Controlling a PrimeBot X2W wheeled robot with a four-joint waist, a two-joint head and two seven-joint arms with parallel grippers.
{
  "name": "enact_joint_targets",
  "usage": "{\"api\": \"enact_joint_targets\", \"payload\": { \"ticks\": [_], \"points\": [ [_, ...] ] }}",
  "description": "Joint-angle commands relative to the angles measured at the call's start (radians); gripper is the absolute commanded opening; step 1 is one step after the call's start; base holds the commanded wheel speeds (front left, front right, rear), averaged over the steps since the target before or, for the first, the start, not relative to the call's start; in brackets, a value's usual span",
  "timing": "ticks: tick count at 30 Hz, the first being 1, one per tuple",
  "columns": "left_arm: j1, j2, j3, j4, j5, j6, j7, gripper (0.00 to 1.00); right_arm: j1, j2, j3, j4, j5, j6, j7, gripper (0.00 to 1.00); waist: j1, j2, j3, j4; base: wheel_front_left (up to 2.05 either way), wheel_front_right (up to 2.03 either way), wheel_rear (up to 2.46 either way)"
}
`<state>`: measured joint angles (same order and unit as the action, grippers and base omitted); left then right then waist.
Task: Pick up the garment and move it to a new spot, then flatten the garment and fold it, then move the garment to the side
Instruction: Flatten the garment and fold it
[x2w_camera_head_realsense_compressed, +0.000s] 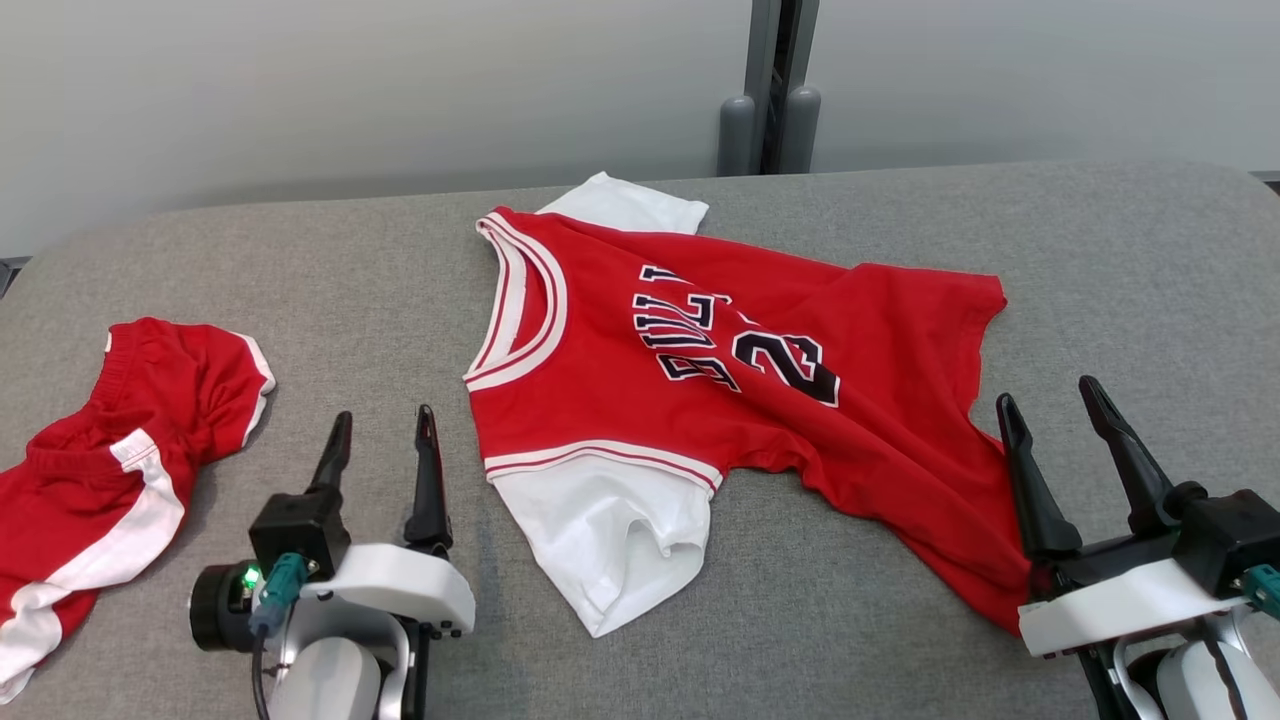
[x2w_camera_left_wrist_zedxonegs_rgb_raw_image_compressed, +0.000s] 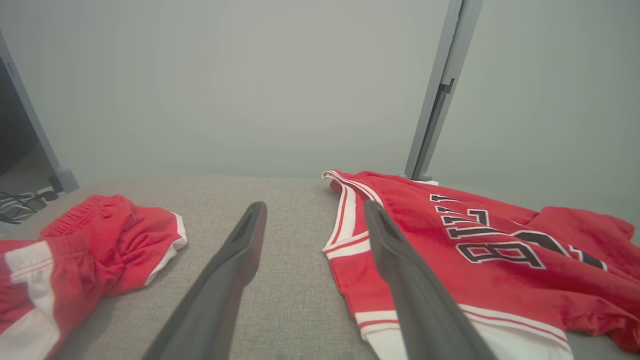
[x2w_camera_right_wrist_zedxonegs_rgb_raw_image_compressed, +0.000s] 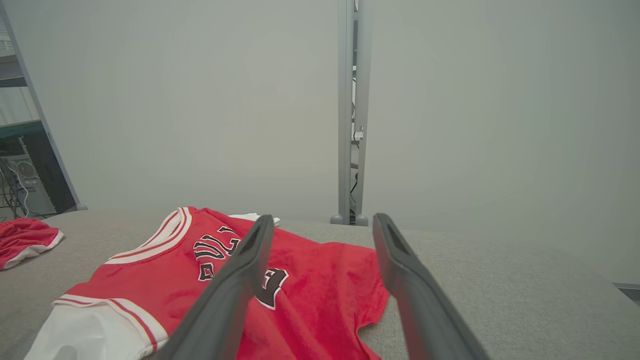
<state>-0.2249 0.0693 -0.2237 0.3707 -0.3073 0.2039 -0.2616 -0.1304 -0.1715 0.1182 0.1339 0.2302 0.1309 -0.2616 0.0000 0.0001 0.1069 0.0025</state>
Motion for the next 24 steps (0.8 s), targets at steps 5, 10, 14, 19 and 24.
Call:
{"api": "enact_joint_targets", "payload": {
  "ticks": [5,10,14,19,24],
  "points": [
    [0.042,-0.007,-0.054,0.042,0.01,-0.037,-0.003,1.0,0.011,-0.013,-0.001,0.025,0.013,0.0,-0.005,1.0,0.0,-0.0001,-0.011,-0.004,0.0,0.0,0.0],
    [0.054,-0.014,-0.12,0.108,-0.034,-0.082,0.085,1.0,0.009,-0.011,0.002,0.028,0.015,0.0,-0.005,1.0,0.0,-0.0001,-0.006,-0.014,0.0,0.0,0.0],
    [0.053,-0.015,-0.175,0.128,-0.064,-0.117,0.159,1.0,0.012,-0.007,0.004,0.032,0.014,0.0,-0.005,1.0,0.0,-0.0001,0.003,-0.021,0.0,0.0,0.0],
    [0.054,-0.016,-0.215,0.122,-0.094,-0.135,0.209,1.0,0.003,-0.002,0.003,0.035,0.017,0.0,-0.005,1.0,0.0,-0.0001,0.012,-0.032,0.0,0.0,0.0],
    [0.059,-0.016,-0.246,0.128,-0.114,-0.113,0.285,1.0,-0.002,0.005,0.0,0.034,0.019,0.0,-0.005,1.0,0.0,-0.0001,0.023,-0.041,0.0,0.0,0.0]
  ]
}}
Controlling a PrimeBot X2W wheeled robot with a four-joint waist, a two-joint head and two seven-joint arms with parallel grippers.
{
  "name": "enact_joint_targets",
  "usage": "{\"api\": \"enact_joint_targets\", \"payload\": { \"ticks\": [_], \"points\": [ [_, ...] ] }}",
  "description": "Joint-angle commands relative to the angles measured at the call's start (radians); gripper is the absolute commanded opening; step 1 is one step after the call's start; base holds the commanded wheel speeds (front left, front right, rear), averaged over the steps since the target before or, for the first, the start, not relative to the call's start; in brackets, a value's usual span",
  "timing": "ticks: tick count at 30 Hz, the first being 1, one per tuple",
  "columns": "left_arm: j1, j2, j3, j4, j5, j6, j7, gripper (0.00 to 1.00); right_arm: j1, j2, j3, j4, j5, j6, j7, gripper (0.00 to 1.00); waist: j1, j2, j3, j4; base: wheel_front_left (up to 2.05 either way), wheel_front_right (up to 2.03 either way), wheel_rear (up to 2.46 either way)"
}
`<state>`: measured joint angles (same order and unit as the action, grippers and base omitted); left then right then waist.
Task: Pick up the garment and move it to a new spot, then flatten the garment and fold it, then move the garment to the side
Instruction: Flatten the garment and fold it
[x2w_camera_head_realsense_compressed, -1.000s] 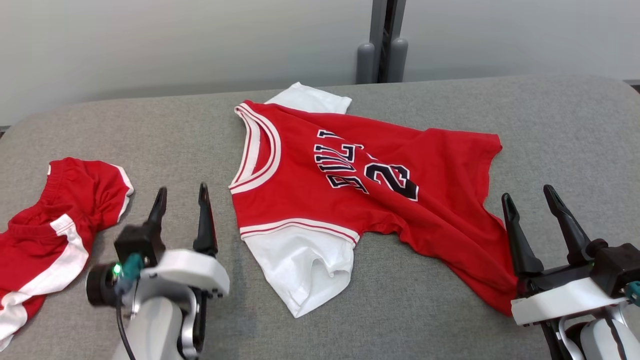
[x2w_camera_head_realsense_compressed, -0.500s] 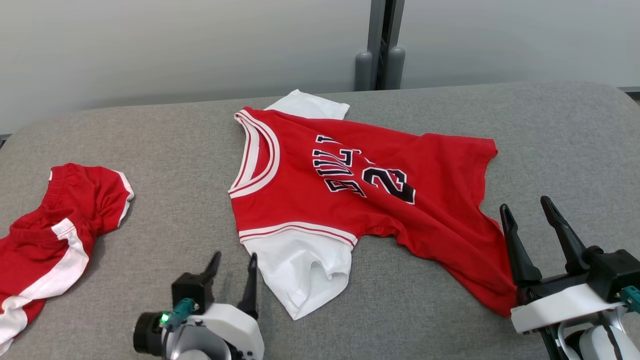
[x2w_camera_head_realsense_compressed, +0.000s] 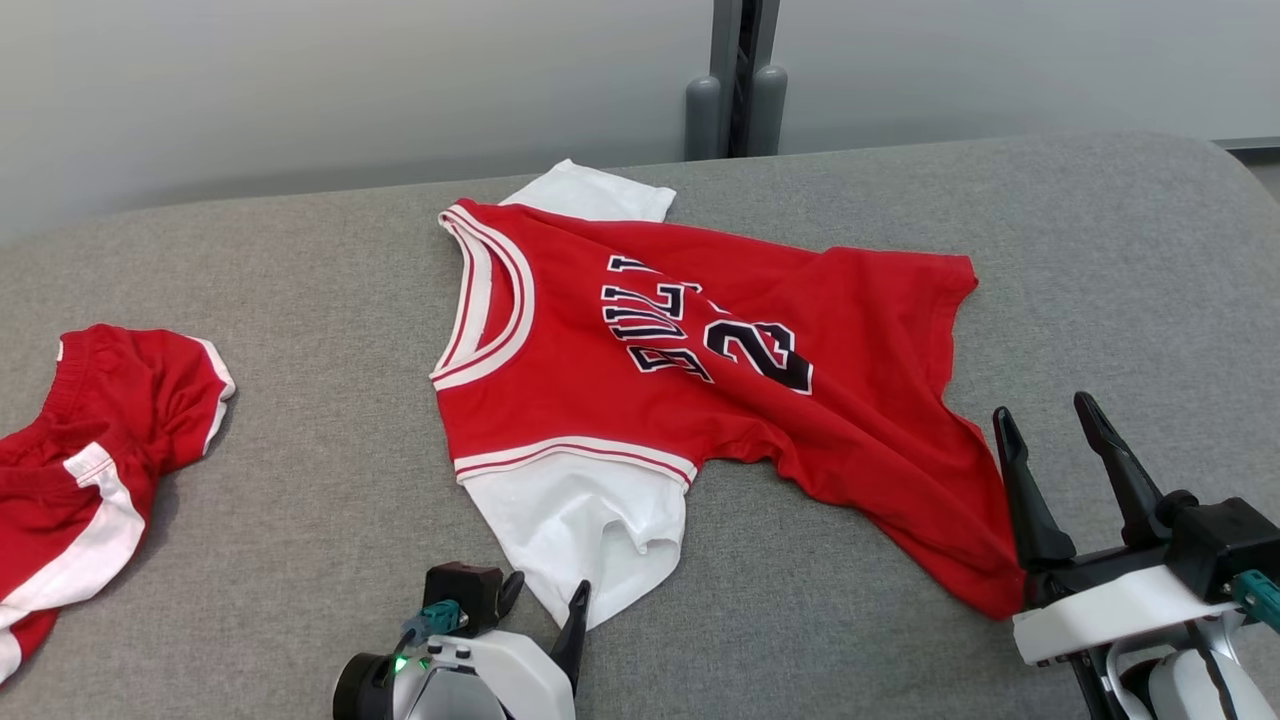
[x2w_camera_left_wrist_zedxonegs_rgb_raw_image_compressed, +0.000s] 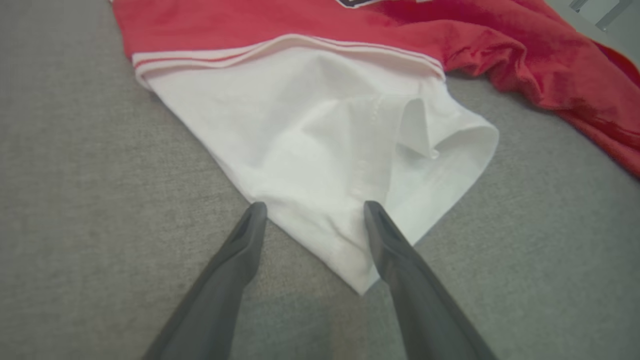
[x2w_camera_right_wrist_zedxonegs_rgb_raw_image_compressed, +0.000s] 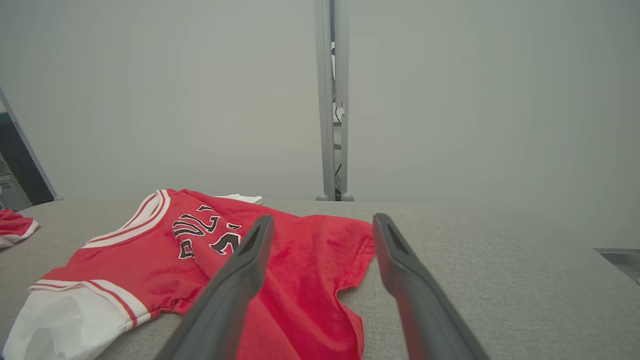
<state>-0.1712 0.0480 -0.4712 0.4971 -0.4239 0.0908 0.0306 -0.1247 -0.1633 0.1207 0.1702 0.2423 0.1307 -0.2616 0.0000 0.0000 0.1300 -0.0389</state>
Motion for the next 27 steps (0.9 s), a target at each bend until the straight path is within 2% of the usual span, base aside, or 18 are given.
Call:
{"api": "enact_joint_targets", "payload": {
  "ticks": [1,10,12,13,14,19,27],
  "points": [
    [0.009,0.005,0.002,0.002,-0.006,0.007,0.006,1.0,-0.008,-0.003,-0.003,-0.002,0.007,0.0,-0.005,1.0,0.0,0.0,0.002,-0.002,0.0,0.0,0.0],
    [0.014,0.006,-0.012,-0.01,-0.036,0.034,0.053,1.0,-0.013,0.006,-0.012,-0.002,0.005,0.0,-0.005,1.0,0.0,0.0,0.016,-0.003,0.0,0.0,0.0],
    [0.011,0.01,-0.02,-0.009,-0.033,0.027,0.059,0.83,-0.015,0.007,-0.014,0.001,0.007,0.0,-0.005,1.0,0.0,0.0,0.016,-0.002,0.0,0.0,0.0],
    [0.01,0.012,-0.026,-0.009,-0.03,0.022,0.062,0.21,-0.016,0.007,-0.015,0.002,0.008,0.0,-0.005,1.0,0.0,0.0,0.016,0.0,0.0,0.0,0.0],
    [0.006,0.015,-0.032,-0.01,-0.024,0.021,0.061,0.0,-0.016,0.007,-0.015,0.002,0.007,0.0,-0.005,1.0,0.0,0.0,0.015,0.001,0.0,0.0,0.0],
    [-0.01,0.041,-0.039,-0.017,0.01,0.044,0.024,0.0,-0.011,0.007,-0.019,0.004,0.004,0.0,-0.005,1.0,0.0,0.0,0.003,0.007,0.0,0.0,0.0],
    [-0.035,0.068,0.027,-0.081,-0.004,0.07,-0.089,0.0,0.007,0.009,-0.04,0.012,-0.006,0.0,-0.005,1.0,0.0,0.0,-0.025,0.012,0.0,0.0,0.0]
  ]
}}
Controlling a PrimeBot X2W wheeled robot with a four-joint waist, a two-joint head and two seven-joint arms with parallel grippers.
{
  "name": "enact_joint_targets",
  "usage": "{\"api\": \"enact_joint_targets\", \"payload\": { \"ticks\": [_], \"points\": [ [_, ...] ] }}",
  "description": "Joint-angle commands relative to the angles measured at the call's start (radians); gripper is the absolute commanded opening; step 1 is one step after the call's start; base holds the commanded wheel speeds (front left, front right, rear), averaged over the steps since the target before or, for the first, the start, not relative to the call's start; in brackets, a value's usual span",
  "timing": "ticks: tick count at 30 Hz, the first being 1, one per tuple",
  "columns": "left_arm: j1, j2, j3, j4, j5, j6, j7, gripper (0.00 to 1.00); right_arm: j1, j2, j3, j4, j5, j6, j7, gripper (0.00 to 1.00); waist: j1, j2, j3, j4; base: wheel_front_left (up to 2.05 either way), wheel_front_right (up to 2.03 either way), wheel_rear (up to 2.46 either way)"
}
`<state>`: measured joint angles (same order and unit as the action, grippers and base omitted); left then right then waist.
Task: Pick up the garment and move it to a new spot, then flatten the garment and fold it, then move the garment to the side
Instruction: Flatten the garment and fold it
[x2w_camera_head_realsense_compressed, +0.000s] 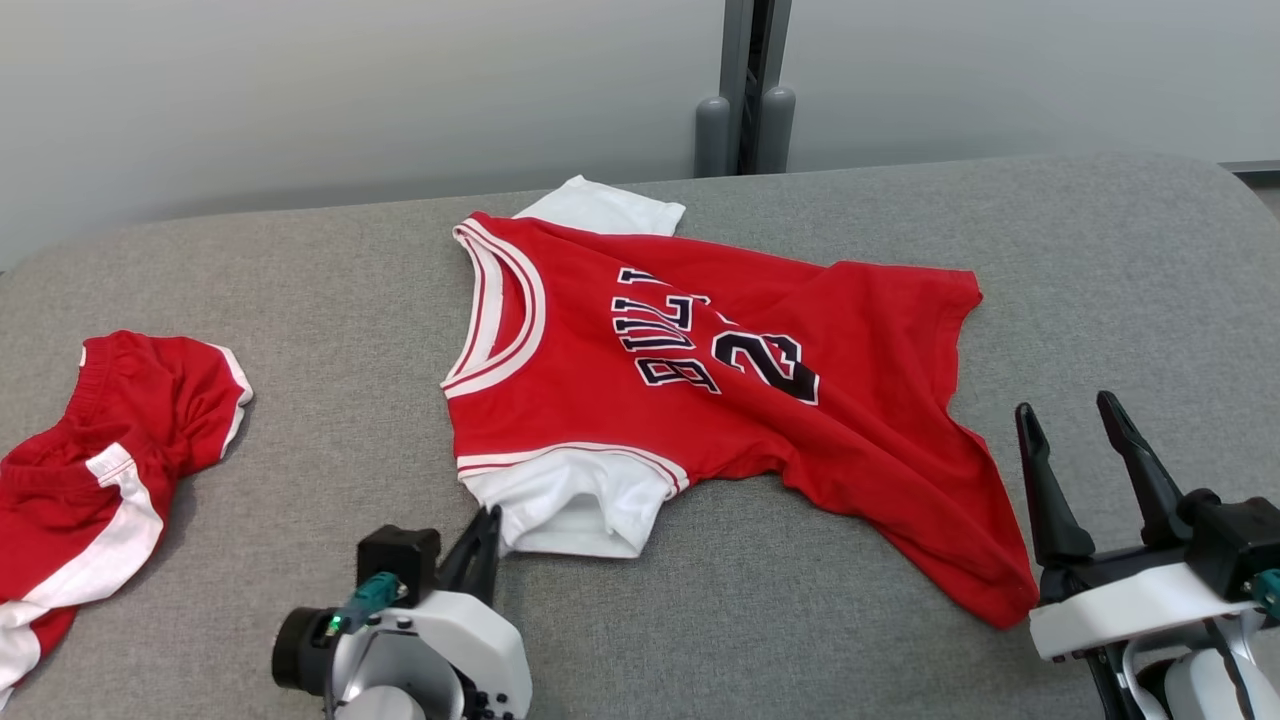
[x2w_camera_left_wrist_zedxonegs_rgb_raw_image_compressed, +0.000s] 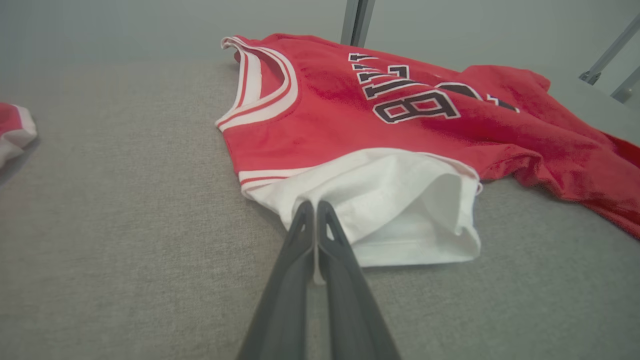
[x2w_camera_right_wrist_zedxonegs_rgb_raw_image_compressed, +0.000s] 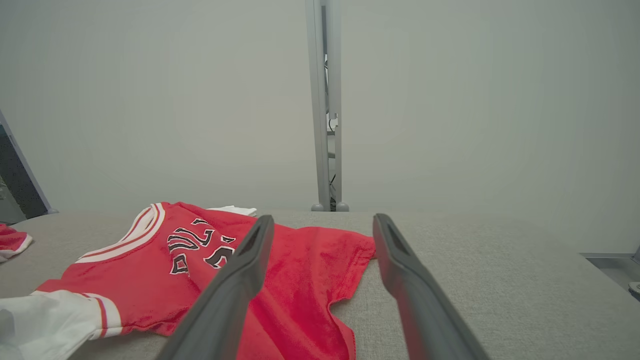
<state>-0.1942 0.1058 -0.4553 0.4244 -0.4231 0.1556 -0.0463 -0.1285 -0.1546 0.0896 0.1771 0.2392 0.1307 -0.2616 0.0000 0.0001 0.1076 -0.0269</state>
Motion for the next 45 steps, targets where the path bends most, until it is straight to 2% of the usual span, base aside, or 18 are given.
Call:
{"api": "enact_joint_targets", "payload": {
  "ticks": [1,9,15,21,27,30,43,45],
  "points": [
    [-0.019,0.023,0.024,-0.029,-0.005,0.009,-0.039,0.0,0.015,0.004,-0.021,0.018,-0.009,0.0,-0.005,1.0,0.0,-0.0001,-0.006,0.0,0.0,0.0,0.0],
    [0.0,0.052,0.05,-0.087,-0.005,0.023,-0.1,0.0,0.05,0.036,-0.102,0.128,0.01,0.0,-0.005,1.0,0.0,-0.0001,-0.003,-0.002,0.0,0.0,0.0],
    [0.011,0.056,0.048,-0.087,-0.002,0.03,-0.115,0.0,0.064,0.056,-0.102,0.222,0.081,0.0,-0.005,1.0,0.0,-0.0001,0.007,-0.002,0.0,0.0,0.0],
    [-0.005,0.05,0.075,-0.085,0.008,0.073,-0.158,0.0,0.065,0.059,-0.02,0.307,0.184,0.0,-0.004,1.0,0.0,-0.0001,0.015,-0.003,0.0,0.0,0.0],
    [-0.016,0.048,0.07,-0.072,0.007,0.07,-0.168,0.0,0.038,0.039,0.071,0.39,0.283,0.0,-0.003,1.0,0.0,-0.0001,0.013,-0.002,0.0,0.0,0.0],
    [-0.021,0.045,0.082,-0.067,0.003,0.086,-0.179,0.0,0.031,0.028,0.126,0.423,0.356,0.0,0.001,1.0,0.0,-0.0001,0.008,0.004,0.0,0.0,0.0],
    [-0.004,0.048,0.083,-0.052,0.005,0.104,-0.195,0.0,0.018,-0.018,0.238,0.411,0.522,0.0,-0.002,1.0,0.0,-0.0001,-0.008,0.021,0.0,0.0,0.0],
    [-0.003,0.047,0.079,-0.047,0.003,0.101,-0.191,0.0,0.018,-0.026,0.255,0.411,0.543,0.0,-0.002,0.4,0.0,-0.0001,-0.011,0.021,0.0,0.0,0.0]
  ]
}}
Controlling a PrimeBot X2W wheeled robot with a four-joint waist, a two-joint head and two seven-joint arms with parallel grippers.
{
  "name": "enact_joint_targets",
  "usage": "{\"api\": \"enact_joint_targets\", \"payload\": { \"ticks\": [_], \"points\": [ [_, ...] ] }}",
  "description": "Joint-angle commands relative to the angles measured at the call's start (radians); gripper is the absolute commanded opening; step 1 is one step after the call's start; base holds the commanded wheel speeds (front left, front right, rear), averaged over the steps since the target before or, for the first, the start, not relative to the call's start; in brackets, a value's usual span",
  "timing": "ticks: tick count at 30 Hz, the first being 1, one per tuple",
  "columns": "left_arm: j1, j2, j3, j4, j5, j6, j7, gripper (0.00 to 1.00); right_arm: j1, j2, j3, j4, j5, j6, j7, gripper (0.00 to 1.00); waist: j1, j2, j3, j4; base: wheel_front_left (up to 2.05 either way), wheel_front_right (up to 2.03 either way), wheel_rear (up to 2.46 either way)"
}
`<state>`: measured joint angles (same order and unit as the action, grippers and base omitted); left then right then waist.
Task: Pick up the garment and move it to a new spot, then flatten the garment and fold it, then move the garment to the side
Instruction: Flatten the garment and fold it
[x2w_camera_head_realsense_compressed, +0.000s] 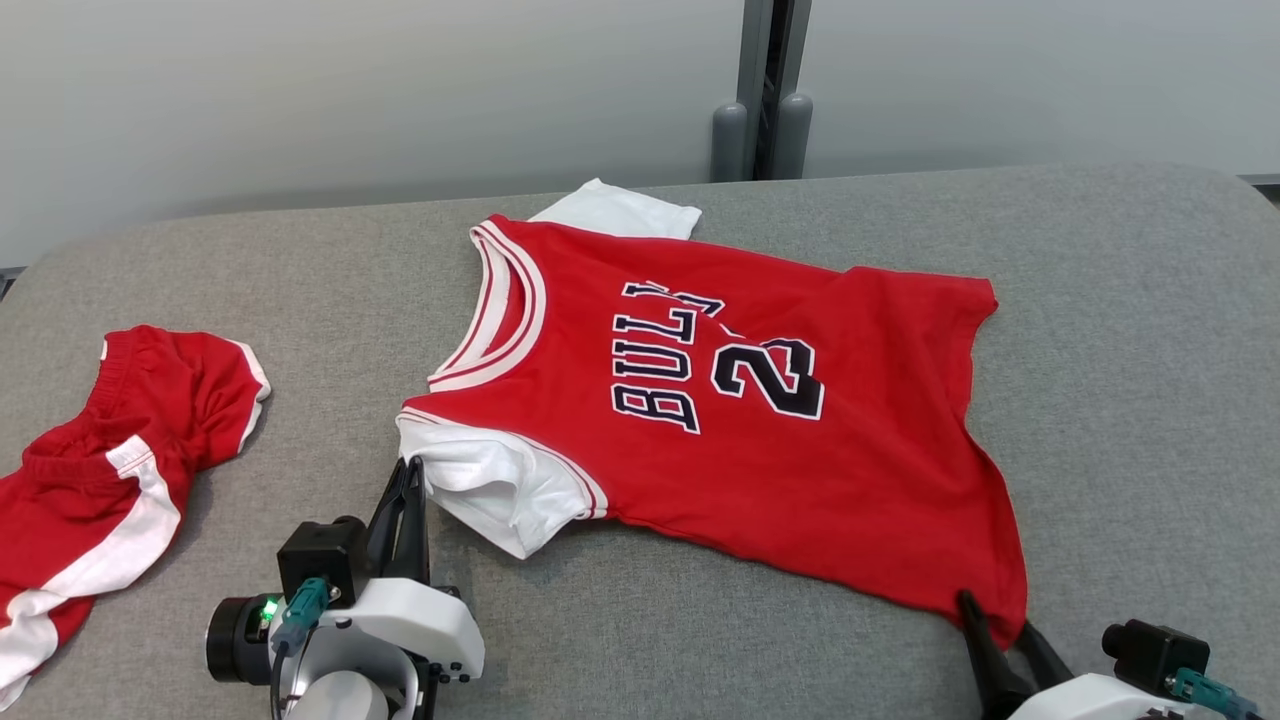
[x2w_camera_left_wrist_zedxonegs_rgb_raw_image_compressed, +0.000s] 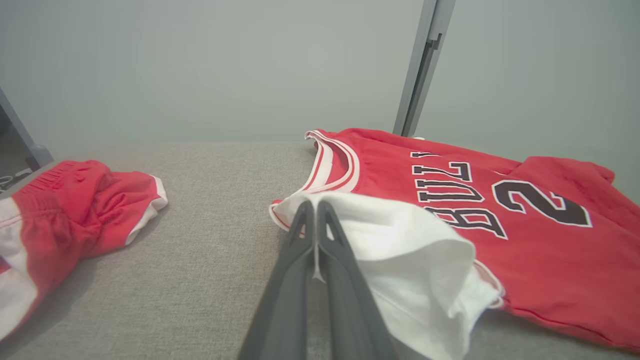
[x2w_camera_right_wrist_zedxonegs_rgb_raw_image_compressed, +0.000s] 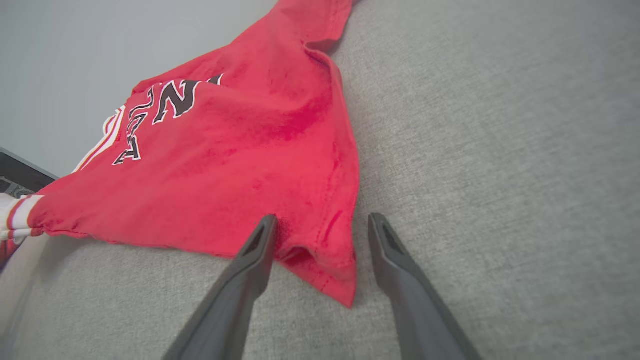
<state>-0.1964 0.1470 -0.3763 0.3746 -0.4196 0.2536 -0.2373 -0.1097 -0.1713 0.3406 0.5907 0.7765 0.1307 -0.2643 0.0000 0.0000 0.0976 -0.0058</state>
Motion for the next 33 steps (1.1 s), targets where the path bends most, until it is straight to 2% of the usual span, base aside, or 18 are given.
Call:
{"api": "enact_joint_targets", "payload": {
  "ticks": [1,9,14,18,23,27,33],
  "points": [
    [0.0,0.006,-0.001,0.005,-0.001,0.003,0.0,0.0,-0.002,-0.013,0.013,-0.002,0.015,0.0,0.0,0.0,0.0,0.0,-0.002,0.0,0.0,0.0,0.0],
    [0.008,0.008,-0.006,0.018,-0.011,0.001,0.003,0.0,-0.013,-0.066,0.036,-0.05,0.048,0.0,0.0,0.0,0.0,0.0,-0.014,-0.008,0.0,0.0,0.0],
    [0.017,-0.002,0.005,0.003,-0.047,-0.018,0.012,0.0,-0.035,-0.117,0.029,-0.148,0.032,0.0,0.0,0.0,0.0,0.0,-0.025,-0.014,0.0,0.0,0.0],
    [0.01,-0.01,0.016,-0.041,-0.098,-0.056,0.035,0.0,-0.07,-0.168,0.015,-0.232,0.02,0.0,0.0,0.0,0.0,0.0,-0.036,-0.02,0.0,0.0,0.0],
    [-0.051,-0.003,0.008,-0.122,-0.156,-0.127,0.114,0.0,-0.153,-0.241,-0.003,-0.324,0.042,0.0,0.039,0.0,0.0,0.0,-0.046,-0.017,0.0,0.0,0.0],
    [-0.118,-0.006,0.06,-0.186,-0.221,-0.132,0.164,0.0,-0.244,-0.279,-0.043,-0.375,0.076,0.0,0.092,0.0,0.0,0.0,-0.059,-0.016,0.0,0.0,0.0],
    [-0.229,-0.005,0.132,-0.253,-0.309,-0.121,0.239,0.0,-0.385,-0.294,-0.088,-0.394,0.127,0.0,0.179,0.0,0.0,0.0,-0.084,-0.02,0.0,0.0,0.0]
  ]
}}
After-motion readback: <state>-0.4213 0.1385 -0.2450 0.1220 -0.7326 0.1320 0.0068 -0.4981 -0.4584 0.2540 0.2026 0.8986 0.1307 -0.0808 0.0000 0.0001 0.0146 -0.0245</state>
